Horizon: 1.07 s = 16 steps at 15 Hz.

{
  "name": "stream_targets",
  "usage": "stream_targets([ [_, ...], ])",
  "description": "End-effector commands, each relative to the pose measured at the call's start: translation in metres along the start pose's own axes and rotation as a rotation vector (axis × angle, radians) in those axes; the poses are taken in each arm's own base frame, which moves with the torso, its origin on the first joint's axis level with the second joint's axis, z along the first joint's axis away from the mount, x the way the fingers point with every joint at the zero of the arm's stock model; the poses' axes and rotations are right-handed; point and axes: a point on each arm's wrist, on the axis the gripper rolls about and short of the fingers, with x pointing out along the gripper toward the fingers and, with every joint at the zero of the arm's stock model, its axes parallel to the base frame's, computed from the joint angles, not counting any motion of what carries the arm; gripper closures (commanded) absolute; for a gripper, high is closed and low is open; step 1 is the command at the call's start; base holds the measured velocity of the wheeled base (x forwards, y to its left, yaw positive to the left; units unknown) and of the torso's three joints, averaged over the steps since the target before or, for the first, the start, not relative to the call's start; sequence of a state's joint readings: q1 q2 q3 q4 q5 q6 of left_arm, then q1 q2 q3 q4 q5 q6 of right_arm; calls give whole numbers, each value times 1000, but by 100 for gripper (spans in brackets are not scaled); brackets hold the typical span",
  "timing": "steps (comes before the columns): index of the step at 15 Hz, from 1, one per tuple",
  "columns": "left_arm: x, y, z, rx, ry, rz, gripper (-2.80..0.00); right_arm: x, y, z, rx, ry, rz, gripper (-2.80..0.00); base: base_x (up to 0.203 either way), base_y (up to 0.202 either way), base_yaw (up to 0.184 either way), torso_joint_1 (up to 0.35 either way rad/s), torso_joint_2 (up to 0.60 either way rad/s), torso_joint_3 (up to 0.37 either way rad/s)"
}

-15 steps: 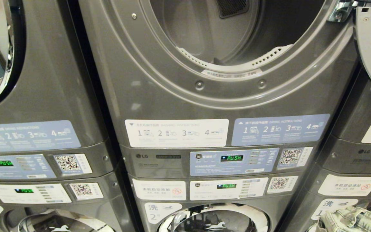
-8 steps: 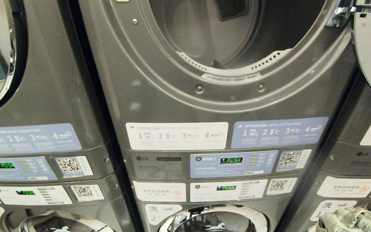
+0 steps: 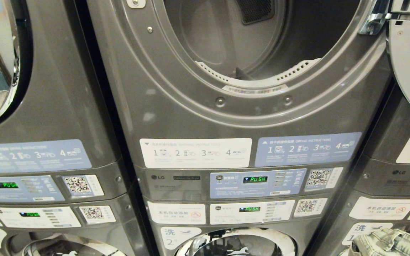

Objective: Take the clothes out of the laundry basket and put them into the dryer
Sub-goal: Put the clothes in the dryer

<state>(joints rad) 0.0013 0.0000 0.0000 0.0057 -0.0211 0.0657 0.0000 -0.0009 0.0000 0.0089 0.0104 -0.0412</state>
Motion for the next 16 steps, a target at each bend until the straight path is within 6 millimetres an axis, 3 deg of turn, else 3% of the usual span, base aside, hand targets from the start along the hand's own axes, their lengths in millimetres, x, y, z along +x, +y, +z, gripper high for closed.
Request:
stream_targets([
  [1,0,0,0,0,-1,0,0,0,0,0,0,0,0,0,0,0,0,65,-119,-51],
  [16,0,0,0,3,-1,-2,0,0,0,0,1,-2,2,0,0,0,0,41,-79,-38],
])
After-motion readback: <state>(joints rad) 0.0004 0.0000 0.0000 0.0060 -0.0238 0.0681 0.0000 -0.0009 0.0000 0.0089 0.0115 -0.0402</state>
